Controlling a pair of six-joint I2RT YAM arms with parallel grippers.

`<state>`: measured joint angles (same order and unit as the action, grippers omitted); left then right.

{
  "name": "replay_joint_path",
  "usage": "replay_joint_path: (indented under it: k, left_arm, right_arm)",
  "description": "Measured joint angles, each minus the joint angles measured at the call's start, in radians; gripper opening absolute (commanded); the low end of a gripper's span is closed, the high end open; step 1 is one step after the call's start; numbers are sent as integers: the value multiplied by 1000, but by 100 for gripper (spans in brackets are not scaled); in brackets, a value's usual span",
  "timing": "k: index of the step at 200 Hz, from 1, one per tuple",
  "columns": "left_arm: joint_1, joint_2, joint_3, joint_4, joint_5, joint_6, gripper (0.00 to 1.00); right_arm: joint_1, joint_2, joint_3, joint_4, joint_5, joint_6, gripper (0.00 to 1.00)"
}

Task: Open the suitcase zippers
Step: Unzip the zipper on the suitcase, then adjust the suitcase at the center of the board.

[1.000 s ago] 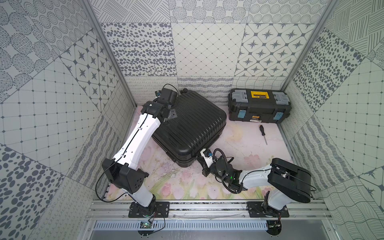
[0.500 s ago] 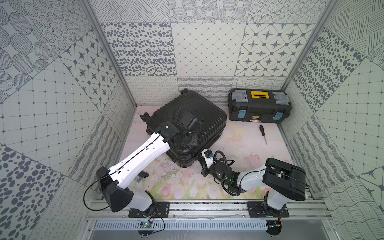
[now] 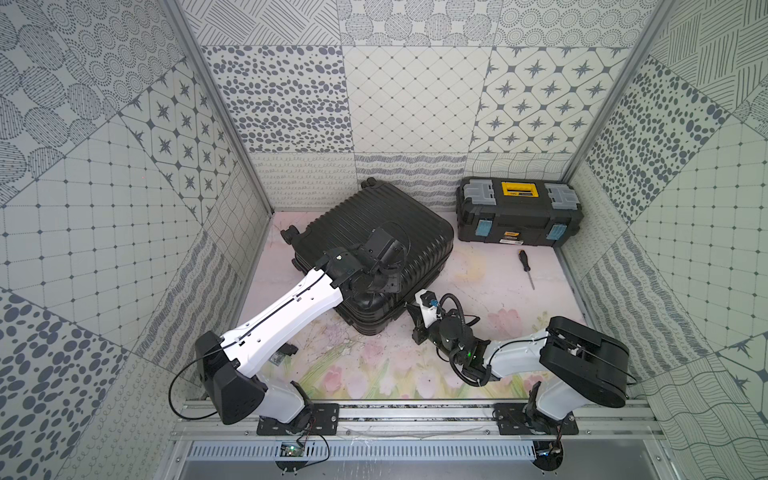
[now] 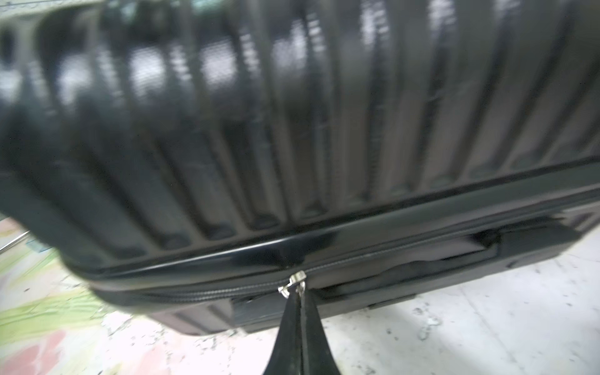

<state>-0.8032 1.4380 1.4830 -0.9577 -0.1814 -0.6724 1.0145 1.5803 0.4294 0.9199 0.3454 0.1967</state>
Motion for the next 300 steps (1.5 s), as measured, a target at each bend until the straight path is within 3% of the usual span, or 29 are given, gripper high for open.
replay_joint_path:
  k: [57,101,121,164,236,263,300]
  left_arm:
    - [-1,0,0,-2,-3,2,62]
    - [-1,-24,-24,8,-10,3,61]
    - [-1,-43,-36,11,-9,3,64]
    - [9,-134,-50,-109,-55,-8,68]
    - [7,-227,-129,-272,-125,-51,65]
    - [20,-289,-183,-286,-146,-89,58]
    - [121,-409,-276,-243,-148,-153,49]
  right_arm:
    - [-266,0,35,-40,-85,-21,0]
    - [-532,63,181,-140,-167,31,0]
    - [-598,81,225,-163,-228,59,0]
    - [-607,50,155,-121,-289,66,0]
    - [-515,-233,-122,-124,-276,80,0]
    - [-444,-354,-191,-182,-246,77,0]
    - [-384,-532,-242,-306,-221,77,0]
